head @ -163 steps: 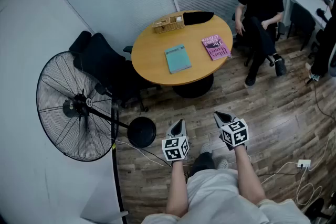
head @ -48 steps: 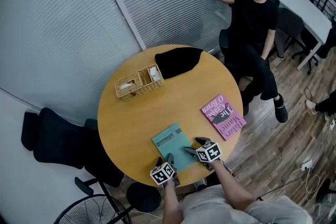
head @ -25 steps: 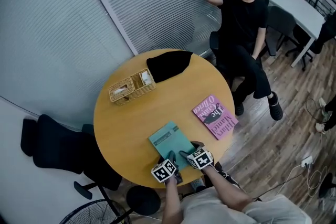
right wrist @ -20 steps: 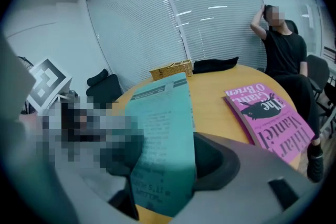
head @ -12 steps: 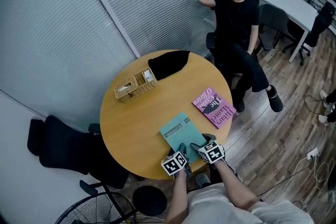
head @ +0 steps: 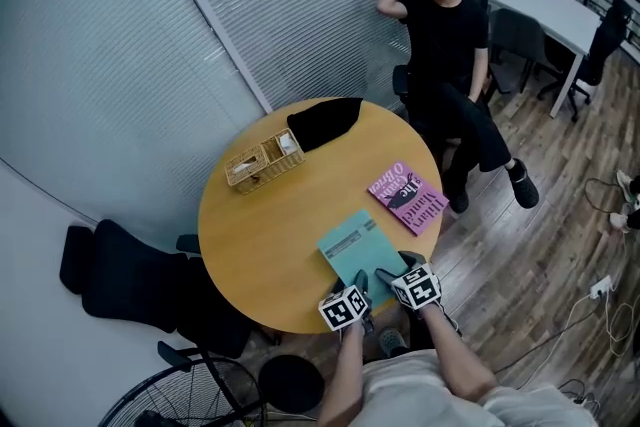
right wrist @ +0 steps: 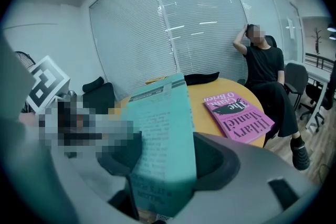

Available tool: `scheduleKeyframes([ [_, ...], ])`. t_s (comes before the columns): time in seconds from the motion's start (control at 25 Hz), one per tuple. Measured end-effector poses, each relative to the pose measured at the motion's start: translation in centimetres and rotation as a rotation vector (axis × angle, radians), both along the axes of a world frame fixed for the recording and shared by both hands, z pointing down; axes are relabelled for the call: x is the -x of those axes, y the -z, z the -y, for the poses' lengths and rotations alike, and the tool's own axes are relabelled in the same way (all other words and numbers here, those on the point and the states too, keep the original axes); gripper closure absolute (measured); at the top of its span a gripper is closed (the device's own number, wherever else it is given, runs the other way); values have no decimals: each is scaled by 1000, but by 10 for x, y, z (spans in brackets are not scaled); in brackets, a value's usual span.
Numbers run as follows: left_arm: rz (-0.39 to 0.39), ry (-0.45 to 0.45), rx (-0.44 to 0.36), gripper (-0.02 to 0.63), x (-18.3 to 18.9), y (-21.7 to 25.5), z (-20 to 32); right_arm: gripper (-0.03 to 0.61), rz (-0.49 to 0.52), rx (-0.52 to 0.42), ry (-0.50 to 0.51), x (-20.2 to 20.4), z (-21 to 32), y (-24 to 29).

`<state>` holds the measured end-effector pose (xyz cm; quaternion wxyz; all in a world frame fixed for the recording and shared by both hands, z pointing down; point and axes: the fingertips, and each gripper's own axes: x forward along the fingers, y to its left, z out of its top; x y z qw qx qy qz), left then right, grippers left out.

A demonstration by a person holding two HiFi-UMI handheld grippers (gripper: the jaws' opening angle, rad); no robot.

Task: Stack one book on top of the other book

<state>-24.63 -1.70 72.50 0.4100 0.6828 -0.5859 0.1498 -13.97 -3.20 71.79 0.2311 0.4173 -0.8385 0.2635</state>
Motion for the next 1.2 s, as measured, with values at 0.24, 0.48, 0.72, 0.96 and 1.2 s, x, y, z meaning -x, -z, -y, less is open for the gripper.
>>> scheduleKeyframes([
  [0.24,-2,-24,-8,322,-12,-1,-4,267,-6,-18,-10,-11,-3,0],
  [0.48,-10,-21,-8,322,-27,6,9,267,-9,-29,-20,-27,8,7],
  [0.72,-38,-22,-12,322,-50,10,26,268,-36,-43,-15,-49,26,16],
  [0.96,-21,-11,15,324,-67,5,42,268,-34,-19,19,-65,48,11],
  [1.2,-40,28,33,322,-96,3,69,268,-56,-6,51,-93,78,10],
])
